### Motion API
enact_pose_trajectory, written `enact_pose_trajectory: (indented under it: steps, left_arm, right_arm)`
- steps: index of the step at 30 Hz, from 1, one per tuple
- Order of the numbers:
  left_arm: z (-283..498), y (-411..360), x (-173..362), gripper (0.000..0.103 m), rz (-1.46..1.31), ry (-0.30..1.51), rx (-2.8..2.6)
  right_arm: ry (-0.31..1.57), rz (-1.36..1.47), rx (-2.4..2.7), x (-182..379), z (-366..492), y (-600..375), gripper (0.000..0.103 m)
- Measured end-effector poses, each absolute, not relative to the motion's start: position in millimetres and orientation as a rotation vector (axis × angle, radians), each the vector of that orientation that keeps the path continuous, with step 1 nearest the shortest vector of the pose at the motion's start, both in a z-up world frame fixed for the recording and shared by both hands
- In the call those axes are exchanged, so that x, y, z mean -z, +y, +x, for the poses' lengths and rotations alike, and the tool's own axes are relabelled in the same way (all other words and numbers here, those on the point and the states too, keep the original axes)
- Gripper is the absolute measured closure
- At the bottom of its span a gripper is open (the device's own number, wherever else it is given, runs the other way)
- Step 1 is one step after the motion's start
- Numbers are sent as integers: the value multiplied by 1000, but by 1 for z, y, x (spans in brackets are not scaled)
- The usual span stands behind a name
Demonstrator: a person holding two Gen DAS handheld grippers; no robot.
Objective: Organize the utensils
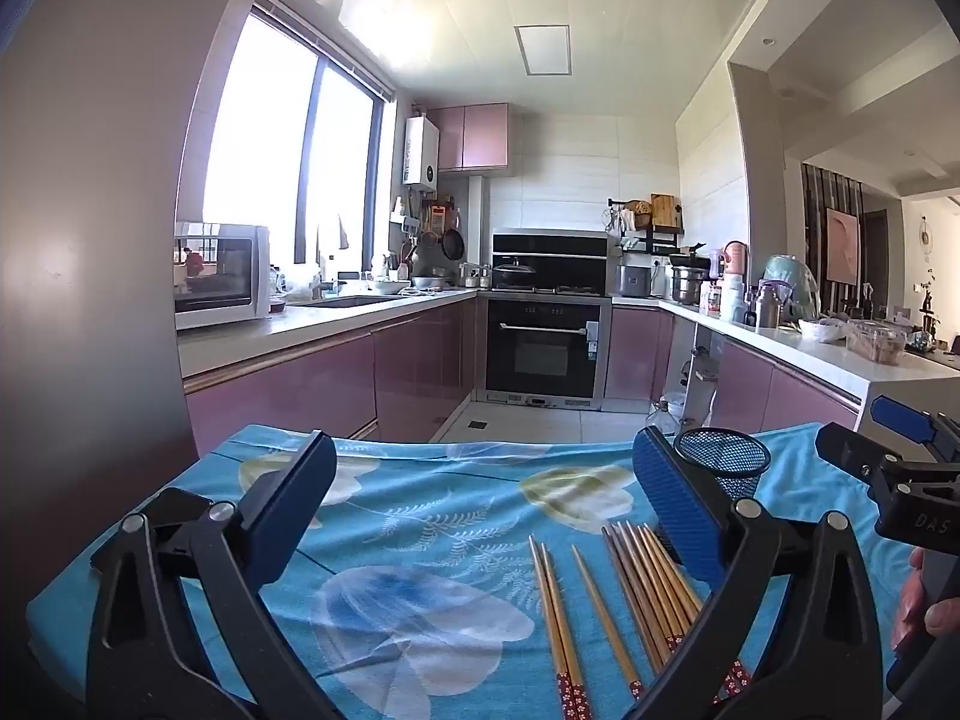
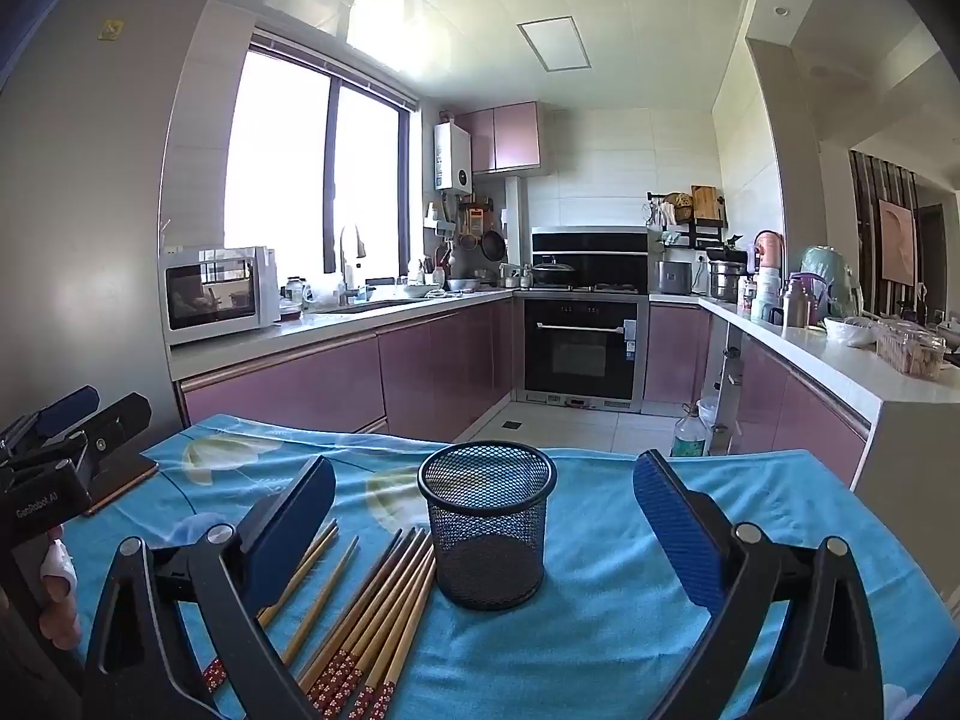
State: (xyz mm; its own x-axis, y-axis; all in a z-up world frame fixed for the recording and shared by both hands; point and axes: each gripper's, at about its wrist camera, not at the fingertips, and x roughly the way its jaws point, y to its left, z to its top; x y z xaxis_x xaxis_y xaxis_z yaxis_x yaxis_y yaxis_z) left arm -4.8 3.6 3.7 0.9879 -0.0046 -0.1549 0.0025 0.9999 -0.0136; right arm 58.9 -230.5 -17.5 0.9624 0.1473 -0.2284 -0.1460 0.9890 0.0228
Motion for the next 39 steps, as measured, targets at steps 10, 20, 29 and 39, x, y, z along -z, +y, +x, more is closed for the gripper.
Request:
enact_pose_trajectory:
  steps: [10,20,29,39]
  left_arm:
    - [-5,1,-1,6,-15,148,7]
    - [-4,0,-1,6,-15,146,11]
    - [-5,-1,-1,6,-15,145,12]
    - [-4,-1,-2,6,-16,145,12]
  right_arm:
    - [231,17,-148,21,59,-236,7]
    - [228,18,-148,20,59,-237,7]
    - [229,19,-151,20,59,-236,7]
    - [225,20,-153,19,59,-237,7]
